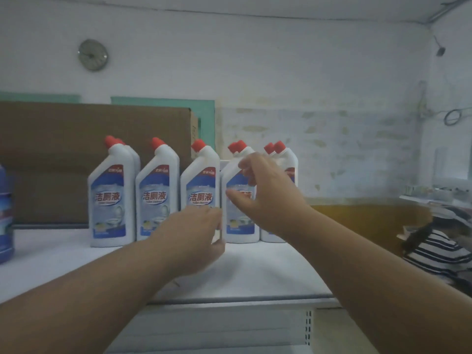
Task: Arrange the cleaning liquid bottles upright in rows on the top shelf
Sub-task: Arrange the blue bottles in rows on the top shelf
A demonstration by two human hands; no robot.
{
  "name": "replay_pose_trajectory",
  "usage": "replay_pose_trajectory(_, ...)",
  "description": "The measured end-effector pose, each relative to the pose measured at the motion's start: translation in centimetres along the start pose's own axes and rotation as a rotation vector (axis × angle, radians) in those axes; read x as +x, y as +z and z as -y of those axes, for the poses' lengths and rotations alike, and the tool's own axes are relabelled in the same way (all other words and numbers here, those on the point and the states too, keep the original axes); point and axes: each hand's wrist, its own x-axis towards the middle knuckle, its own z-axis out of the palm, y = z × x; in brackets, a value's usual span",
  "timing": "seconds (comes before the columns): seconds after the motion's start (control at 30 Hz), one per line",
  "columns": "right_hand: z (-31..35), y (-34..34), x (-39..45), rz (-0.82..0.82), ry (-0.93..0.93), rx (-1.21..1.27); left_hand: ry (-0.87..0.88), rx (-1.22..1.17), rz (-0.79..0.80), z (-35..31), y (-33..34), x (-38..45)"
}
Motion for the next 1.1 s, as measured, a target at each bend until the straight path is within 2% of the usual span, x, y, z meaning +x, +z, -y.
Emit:
replay_pose_trajectory(0.23, 13.9, 7.3, 2.5, -0.019, -0.214, 0.062, -0.153, 0.188, -0.053, 14.1, -6.0, -10.0)
replay_pose_trajectory(0.37, 20.7, 11.8, 4.0, -0.027, -0.226, 0.103, -0.180, 0.207, -0.112, 20.8, -8.5, -14.5)
replay_pose_trajectory(0.5, 25.9, 16.2, 5.0, -0.032, -0.223, 0.165, -0.223, 0.128, -0.162, 26.4, -9.9, -17.9)
replay_pose_trajectory(0.57, 27.5, 18.1, 5.8, 0.005, -0.165, 0.194, -0.271, 0.036, -0.168, 28.8, -10.2, -18.5)
replay_pose_trajectory(0.7, 29.7, 21.1, 8.3, 0.195, 0.026, 0.220, -0.408, -0.180, -0.144, 33.0, -9.9, -17.9)
replay_pose_trajectory(0.83, 30.3, 24.6, 10.4, 0.404, 0.183, 0.433, -0.468, -0.348, -0.084, 35.1, -9.1, -16.8)
replay_pose_trajectory(1.1, 29.0, 27.5, 12.3, 0.454, 0.208, 0.566, -0.376, -0.532, -0.052, 35.6, -7.0, -15.2)
